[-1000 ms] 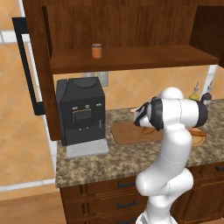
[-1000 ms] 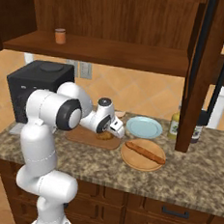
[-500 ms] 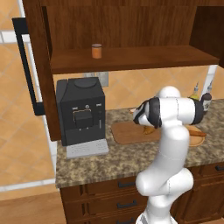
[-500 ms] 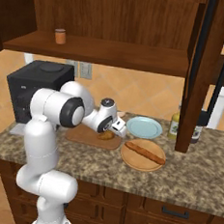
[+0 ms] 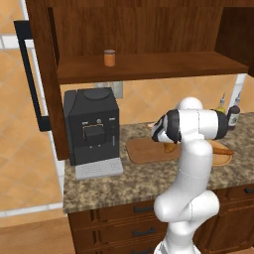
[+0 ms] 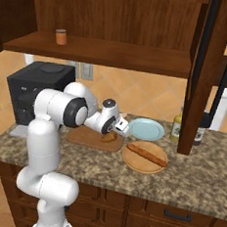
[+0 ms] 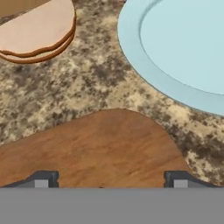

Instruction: From the different types of pastries on the counter, select a croissant and place it on the cutting board. Then retrieve a jar of jam from the cabinet and place it alongside the croissant on the cutting board.

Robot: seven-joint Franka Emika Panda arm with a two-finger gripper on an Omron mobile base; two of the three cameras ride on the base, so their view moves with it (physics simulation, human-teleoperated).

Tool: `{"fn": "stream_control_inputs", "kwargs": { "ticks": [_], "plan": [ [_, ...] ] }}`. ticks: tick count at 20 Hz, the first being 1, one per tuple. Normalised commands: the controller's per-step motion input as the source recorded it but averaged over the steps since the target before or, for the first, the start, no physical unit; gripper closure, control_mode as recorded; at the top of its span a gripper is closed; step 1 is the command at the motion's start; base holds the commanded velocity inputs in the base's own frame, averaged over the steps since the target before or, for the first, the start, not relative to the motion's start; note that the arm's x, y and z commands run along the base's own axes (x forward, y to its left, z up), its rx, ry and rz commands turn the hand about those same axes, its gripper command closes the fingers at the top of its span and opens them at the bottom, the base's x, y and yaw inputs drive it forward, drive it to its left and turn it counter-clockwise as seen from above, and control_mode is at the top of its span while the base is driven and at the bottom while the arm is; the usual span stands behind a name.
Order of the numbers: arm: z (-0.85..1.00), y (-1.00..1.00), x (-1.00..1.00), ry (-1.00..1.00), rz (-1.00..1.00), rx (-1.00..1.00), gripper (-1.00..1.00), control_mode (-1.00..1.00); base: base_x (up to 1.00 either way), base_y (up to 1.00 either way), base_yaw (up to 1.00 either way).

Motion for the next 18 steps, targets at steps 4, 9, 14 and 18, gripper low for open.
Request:
{"fn": "stream_control_inputs", "kwargs": {
  "ticks": [4, 9, 14, 18],
  "plan": [
    [0.30, 0.00, -0.07, 0.00, 0.02, 0.00, -1.00, -1.00, 0.00, 0.00, 0.00],
    [0.49, 0.00, -0.23, 0.00, 0.04, 0.00, -1.00, -1.00, 0.00, 0.00, 0.00],
    [0.59, 0.00, -0.32, 0.03, 0.10, 0.00, -1.00, -1.00, 0.00, 0.00, 0.00],
    [0.78, 0.00, -0.28, 0.07, 0.13, 0.00, -1.00, -1.00, 0.00, 0.00, 0.00]
  ]
}}
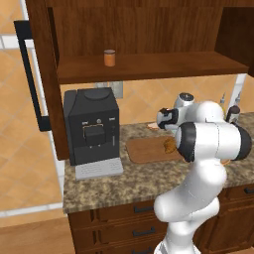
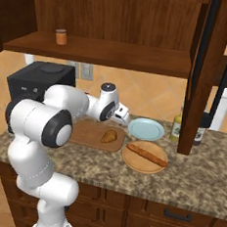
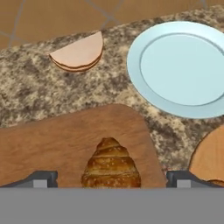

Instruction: From the different types of pastries on the counter, select a croissant and place it on the cutting board. Then retrieve a jar of jam from the cabinet and place it alongside the croissant on the cutting board.

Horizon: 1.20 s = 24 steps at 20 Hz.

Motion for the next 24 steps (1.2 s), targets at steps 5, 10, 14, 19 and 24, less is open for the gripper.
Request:
{"fn": "stream_control_inputs", "kwargs": {
  "ticks": [5, 10, 14, 19, 24],
  "plan": [
    [0.67, 0.01, -0.36, 0.00, 0.11, 0.00, -1.00, -1.00, 0.00, 0.00, 0.00],
    [0.50, 0.17, -0.32, -0.01, 0.09, -0.05, -1.00, -1.00, 0.00, 0.00, 0.00],
    [0.57, 0.11, -0.40, -0.12, 0.05, -0.03, -1.00, -1.00, 0.00, 0.00, 0.00],
    [0.68, 0.02, -0.66, -0.13, 0.07, 0.00, -1.00, -1.00, 0.00, 0.00, 0.00],
    [0.66, 0.01, -0.73, -0.11, 0.08, 0.00, -1.00, -1.00, 0.00, 0.00, 0.00]
  ]
}}
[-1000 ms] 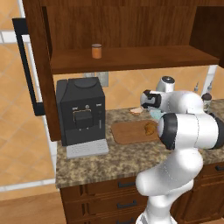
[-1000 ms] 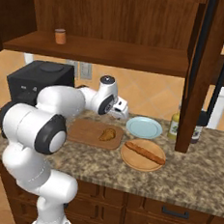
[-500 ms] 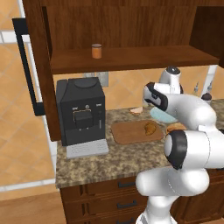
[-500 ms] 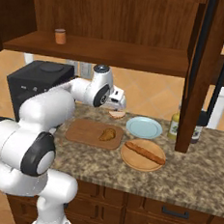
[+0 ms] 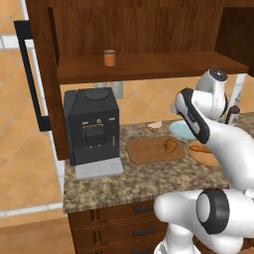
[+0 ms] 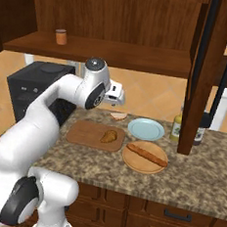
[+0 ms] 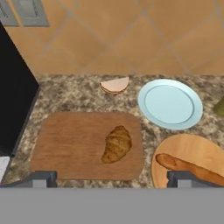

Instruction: From the different types of pastries on the counter, select a croissant and place it on the cutting board. Then retrieve a jar of jam from the cabinet and place it alongside the croissant on the cutting board.

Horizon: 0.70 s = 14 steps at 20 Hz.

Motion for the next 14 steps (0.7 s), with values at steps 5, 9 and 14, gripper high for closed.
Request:
{"fn": "stream_control_inputs", "kwargs": {
  "ticks": [5, 9, 14],
  "plan": [
    [0.64, 0.03, -0.62, -0.10, 0.07, 0.00, -1.00, -1.00, 0.00, 0.00, 0.00],
    [0.71, 0.03, -0.64, -0.13, 0.05, 0.00, -1.00, -1.00, 0.00, 0.00, 0.00],
    [0.61, 0.01, -0.81, -0.23, 0.06, 0.00, -1.00, -1.00, 0.00, 0.00, 0.00]
  ]
}}
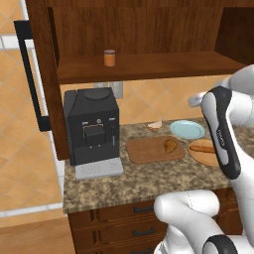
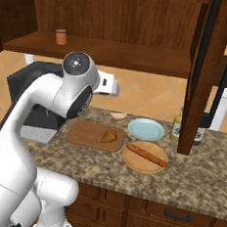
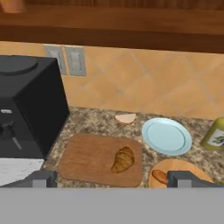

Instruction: From the different types of pastries on the counter, select a croissant and place it on the cutting board. Then retrieve a jar of jam from the cabinet and place it alongside the croissant on the cutting board.

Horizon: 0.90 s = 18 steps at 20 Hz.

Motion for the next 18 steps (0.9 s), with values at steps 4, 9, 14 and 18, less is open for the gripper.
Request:
{"fn": "stream_control_inputs", "kwargs": {
  "ticks": [4, 9, 14, 18],
  "plan": [
    [0.46, 0.00, -0.78, -0.37, 0.01, 0.00, -1.00, -1.00, 0.00, 0.00, 0.00],
    [0.59, 0.03, -0.62, -0.25, 0.00, 0.01, -1.00, -1.00, 0.00, 0.00, 0.00],
    [0.64, 0.26, -0.30, -0.01, 0.00, 0.00, -1.00, -1.00, 0.00, 0.00, 0.00],
    [0.70, 0.21, -0.21, 0.05, 0.00, 0.00, -1.00, -1.00, 0.00, 0.00, 0.00]
  ]
}}
